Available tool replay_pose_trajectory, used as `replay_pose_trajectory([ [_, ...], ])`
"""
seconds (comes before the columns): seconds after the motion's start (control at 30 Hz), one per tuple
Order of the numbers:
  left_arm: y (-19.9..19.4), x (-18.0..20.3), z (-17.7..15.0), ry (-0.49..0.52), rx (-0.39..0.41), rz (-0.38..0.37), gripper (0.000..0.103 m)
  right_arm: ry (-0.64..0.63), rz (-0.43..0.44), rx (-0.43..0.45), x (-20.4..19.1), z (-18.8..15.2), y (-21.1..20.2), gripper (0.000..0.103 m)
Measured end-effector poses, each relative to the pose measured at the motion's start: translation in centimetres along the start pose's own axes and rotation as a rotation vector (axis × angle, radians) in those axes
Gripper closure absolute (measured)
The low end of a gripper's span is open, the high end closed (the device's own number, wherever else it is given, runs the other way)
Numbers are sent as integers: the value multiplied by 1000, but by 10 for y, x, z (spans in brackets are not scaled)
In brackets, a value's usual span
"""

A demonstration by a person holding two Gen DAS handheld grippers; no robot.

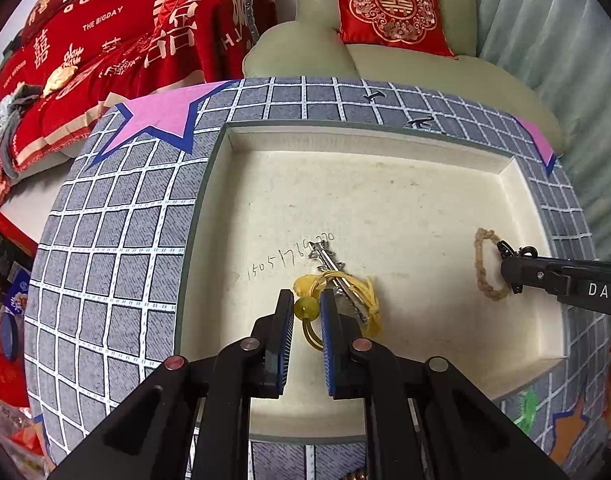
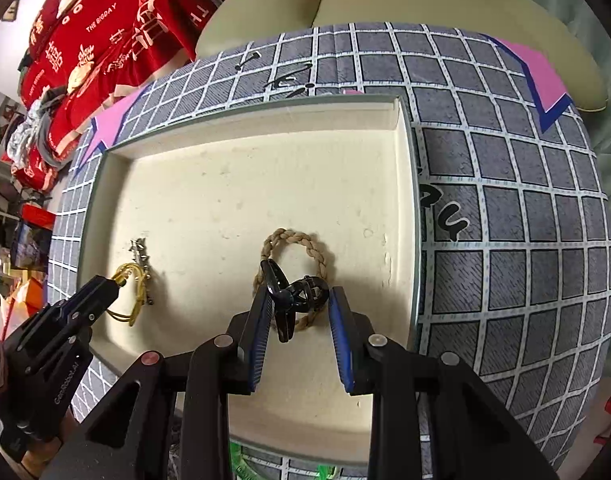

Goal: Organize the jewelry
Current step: 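Carry the yellow hair tie with the left tool while the right tool carries the black clip into the tray, then open the left tool beside the hairpin while the right tool drops the clip onto the rope bracelet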

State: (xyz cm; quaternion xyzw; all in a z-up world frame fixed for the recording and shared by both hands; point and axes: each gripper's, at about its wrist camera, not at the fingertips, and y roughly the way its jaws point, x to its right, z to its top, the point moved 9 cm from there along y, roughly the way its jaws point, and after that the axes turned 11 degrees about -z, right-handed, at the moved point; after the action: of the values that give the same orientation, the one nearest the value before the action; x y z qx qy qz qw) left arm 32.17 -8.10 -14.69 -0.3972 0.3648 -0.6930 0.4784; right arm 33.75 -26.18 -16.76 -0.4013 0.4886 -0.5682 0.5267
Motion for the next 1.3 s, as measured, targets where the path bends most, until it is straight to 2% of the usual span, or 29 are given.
replay_pose_trajectory([
  [0.37,11,-2,-9,38,-58,77,80,-11,-16,2,-3,1,7,70],
  [0.47,10,-1,-10,49,-60,91,80,-8,-9,-2,-4,1,7,60],
  [0.5,9,-1,-10,51,-63,92,80,-5,-10,-2,-4,2,7,51],
  [0.53,8,-1,-10,51,-64,90,80,1,-6,-2,-4,2,7,47],
  [0.67,4,0,-10,50,-60,87,80,55,40,-11,-2,3,6,47],
  [0.83,-4,4,-9,63,-49,87,78,96,93,2,-1,4,-5,40],
  [0.87,-5,5,-9,66,-47,90,41,101,104,5,-2,5,-8,39],
  [0.9,-8,4,-9,61,-42,98,0,105,114,9,-2,5,-10,36],
  [0.93,-16,3,-4,56,18,118,0,111,127,13,-3,5,-14,33],
  [0.97,-20,2,0,61,45,124,0,115,138,17,-4,4,-17,32],
  [1.1,-18,2,6,66,39,107,0,147,167,17,-2,2,-26,29],
  [1.17,-23,1,9,65,57,110,0,172,190,20,-1,-1,-31,21],
  [1.3,-39,3,6,67,81,91,0,203,221,36,1,-8,-46,20],
])
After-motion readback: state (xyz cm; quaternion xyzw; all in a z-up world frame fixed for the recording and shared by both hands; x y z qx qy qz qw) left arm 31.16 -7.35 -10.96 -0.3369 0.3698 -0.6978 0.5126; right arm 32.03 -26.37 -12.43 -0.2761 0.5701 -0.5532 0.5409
